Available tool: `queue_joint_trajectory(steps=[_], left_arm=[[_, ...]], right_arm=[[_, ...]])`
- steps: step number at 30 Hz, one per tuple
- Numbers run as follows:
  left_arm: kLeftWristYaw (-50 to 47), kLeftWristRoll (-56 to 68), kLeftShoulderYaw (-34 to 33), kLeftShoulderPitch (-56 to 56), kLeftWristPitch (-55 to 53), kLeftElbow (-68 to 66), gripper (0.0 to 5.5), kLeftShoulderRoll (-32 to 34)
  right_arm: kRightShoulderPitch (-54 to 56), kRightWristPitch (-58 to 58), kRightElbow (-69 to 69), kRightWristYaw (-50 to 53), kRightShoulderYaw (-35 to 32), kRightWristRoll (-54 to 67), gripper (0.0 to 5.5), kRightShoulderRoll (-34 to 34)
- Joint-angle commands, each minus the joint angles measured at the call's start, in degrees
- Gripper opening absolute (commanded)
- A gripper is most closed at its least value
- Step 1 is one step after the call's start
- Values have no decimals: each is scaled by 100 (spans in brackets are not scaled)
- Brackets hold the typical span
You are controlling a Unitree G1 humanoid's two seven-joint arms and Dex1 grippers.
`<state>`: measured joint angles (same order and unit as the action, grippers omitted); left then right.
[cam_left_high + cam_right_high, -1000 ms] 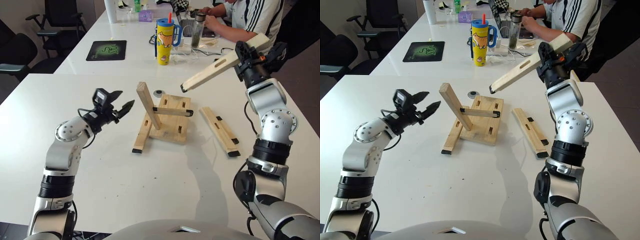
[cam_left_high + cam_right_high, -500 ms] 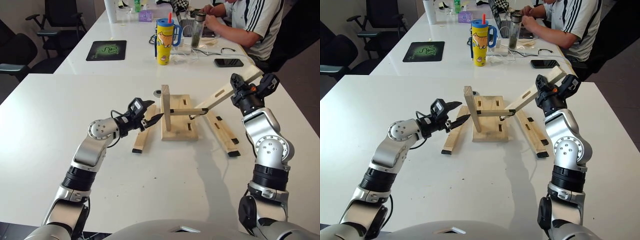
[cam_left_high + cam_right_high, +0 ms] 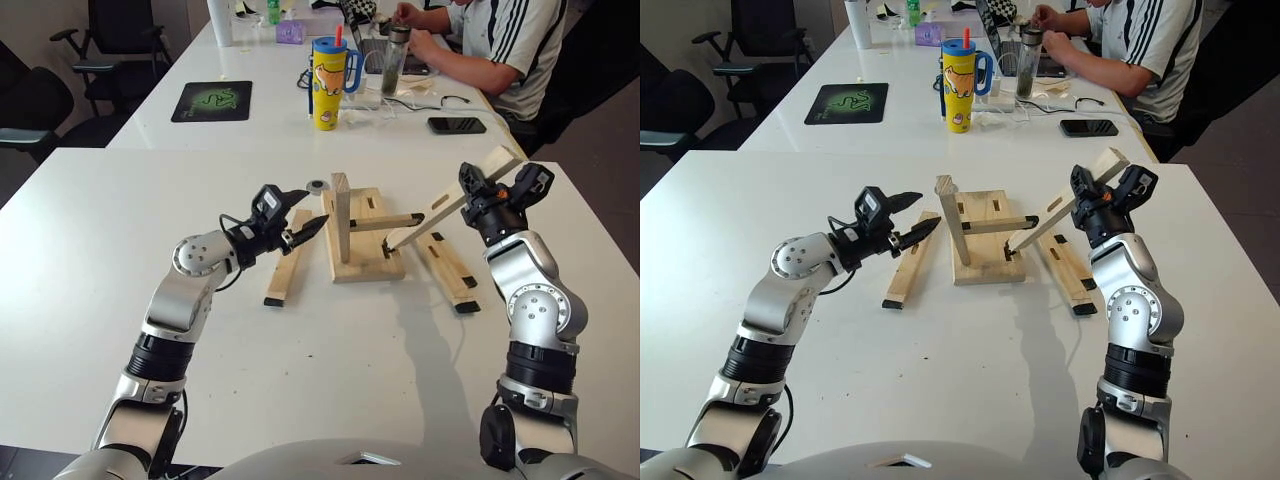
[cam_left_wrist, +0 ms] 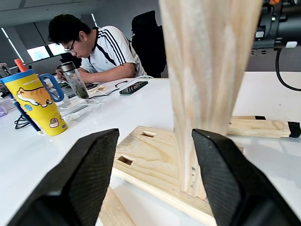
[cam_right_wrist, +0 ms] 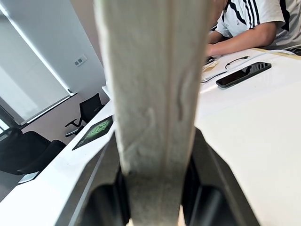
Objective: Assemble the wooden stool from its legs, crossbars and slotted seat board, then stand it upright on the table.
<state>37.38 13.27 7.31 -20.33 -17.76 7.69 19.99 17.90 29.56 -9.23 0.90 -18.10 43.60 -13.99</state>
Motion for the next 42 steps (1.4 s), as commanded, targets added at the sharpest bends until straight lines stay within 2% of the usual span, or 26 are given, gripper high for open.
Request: queue_joint_trajectory(steps=[1, 5, 16, 26, 33, 42], left_arm=[[-91, 69, -127, 105, -98, 110, 288, -2], [-185, 112, -270, 140, -119, 141, 288, -5], [-464, 233, -485, 391, -163, 341, 288, -81], [-640, 231, -421, 434, -118, 395, 288, -211], [-679, 275, -391, 370, -88, 403, 288, -337], [-912, 1252, -686, 150, -781, 1188, 288, -689]], right_arm=[[-280, 57, -95, -69, 222, -196, 102, 182], [-421, 33, -287, -93, 306, -450, 102, 98], [-607, 489, -1066, 138, -87, -111, 102, 27], [-799, -111, -247, -8, 223, -779, 102, 301], [-725, -456, -276, -226, 826, -1387, 102, 201], [-1114, -678, -410, -496, 1103, -1675, 102, 238]])
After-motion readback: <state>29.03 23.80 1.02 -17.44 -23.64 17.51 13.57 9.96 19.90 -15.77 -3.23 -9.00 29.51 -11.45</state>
